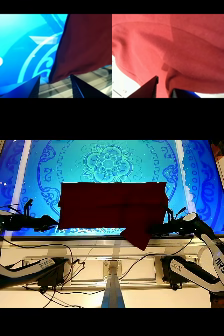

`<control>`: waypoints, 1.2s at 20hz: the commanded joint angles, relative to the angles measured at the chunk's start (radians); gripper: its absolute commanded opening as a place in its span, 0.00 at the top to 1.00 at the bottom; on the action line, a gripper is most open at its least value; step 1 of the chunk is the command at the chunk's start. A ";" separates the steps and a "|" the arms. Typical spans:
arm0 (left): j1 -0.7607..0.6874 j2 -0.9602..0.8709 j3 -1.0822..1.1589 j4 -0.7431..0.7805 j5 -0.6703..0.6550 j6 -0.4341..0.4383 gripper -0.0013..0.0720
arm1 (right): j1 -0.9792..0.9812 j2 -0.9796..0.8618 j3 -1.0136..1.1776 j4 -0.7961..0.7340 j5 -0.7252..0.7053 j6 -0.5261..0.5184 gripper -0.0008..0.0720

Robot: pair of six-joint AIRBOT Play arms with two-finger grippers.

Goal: Fold the clothes and pants, and hang the long-sleeved shirts on hangers.

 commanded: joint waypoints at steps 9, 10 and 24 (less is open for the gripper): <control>-0.043 -0.001 -0.085 0.020 0.035 0.032 0.85 | 0.001 0.001 0.000 0.002 -0.019 0.001 0.69; -0.047 0.000 -0.085 0.019 0.035 0.044 0.92 | 0.001 0.001 0.000 0.002 -0.016 0.001 0.69; -0.047 0.004 -0.036 -0.185 -0.062 0.178 0.97 | 0.001 0.024 0.130 0.021 0.128 0.000 0.98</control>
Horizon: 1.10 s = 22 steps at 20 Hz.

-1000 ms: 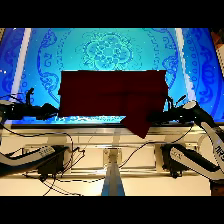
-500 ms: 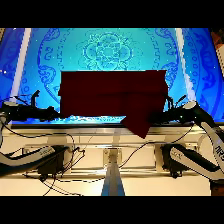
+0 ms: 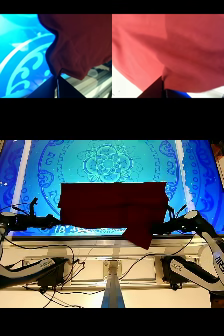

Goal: Fold the clothes and pants, and hang the long-sleeved shirts on hangers.

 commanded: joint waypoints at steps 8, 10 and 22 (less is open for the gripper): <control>-0.016 0.006 0.174 -0.536 -0.064 0.130 0.97 | 0.001 0.108 0.367 0.219 -0.123 0.087 0.98; -0.053 0.006 0.175 -0.635 0.080 0.130 0.97 | 0.001 0.097 0.367 0.320 -0.354 0.109 0.98; -0.350 -0.121 0.175 -0.882 0.763 0.237 0.97 | 0.186 -0.332 0.533 0.655 -0.837 0.121 0.97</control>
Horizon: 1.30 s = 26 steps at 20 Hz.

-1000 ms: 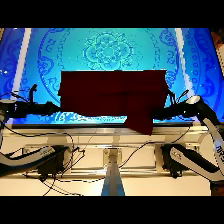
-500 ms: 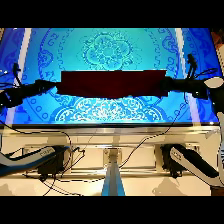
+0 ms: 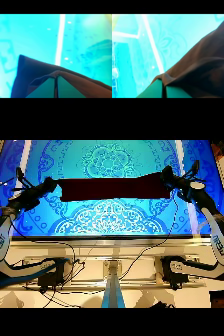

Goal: Fold the clothes and pants, and hang the long-sleeved shirts on hangers.

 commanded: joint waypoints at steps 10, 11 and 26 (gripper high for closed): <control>0.008 -0.067 0.036 0.079 0.009 -0.002 0.01 | -0.005 -0.179 0.209 -0.346 0.113 -0.002 0.15; 0.028 -0.067 0.055 0.176 -0.016 -0.081 0.01 | -0.023 -0.179 0.219 -0.372 0.159 -0.002 0.15; -0.054 -0.361 0.440 0.677 -0.399 -0.403 0.10 | -0.036 -0.179 0.260 -0.404 0.254 -0.075 0.17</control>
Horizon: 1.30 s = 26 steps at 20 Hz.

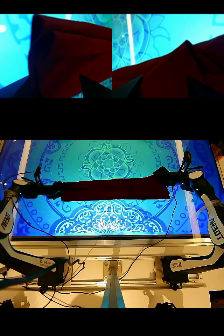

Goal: Fold the clothes and pants, and hang the long-sleeved shirts on hangers.

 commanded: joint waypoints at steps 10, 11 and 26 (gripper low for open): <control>-0.083 0.086 0.159 -0.009 -0.330 0.048 0.97 | 0.344 -0.008 0.118 -0.019 -0.065 -0.059 0.98; -0.073 0.133 0.159 -0.009 -0.368 0.048 0.97 | 0.387 -0.014 0.118 -0.022 -0.064 -0.051 0.98; 0.073 0.631 0.159 -0.025 -0.430 0.048 0.97 | 0.972 -0.291 0.434 -0.004 -0.179 0.105 0.98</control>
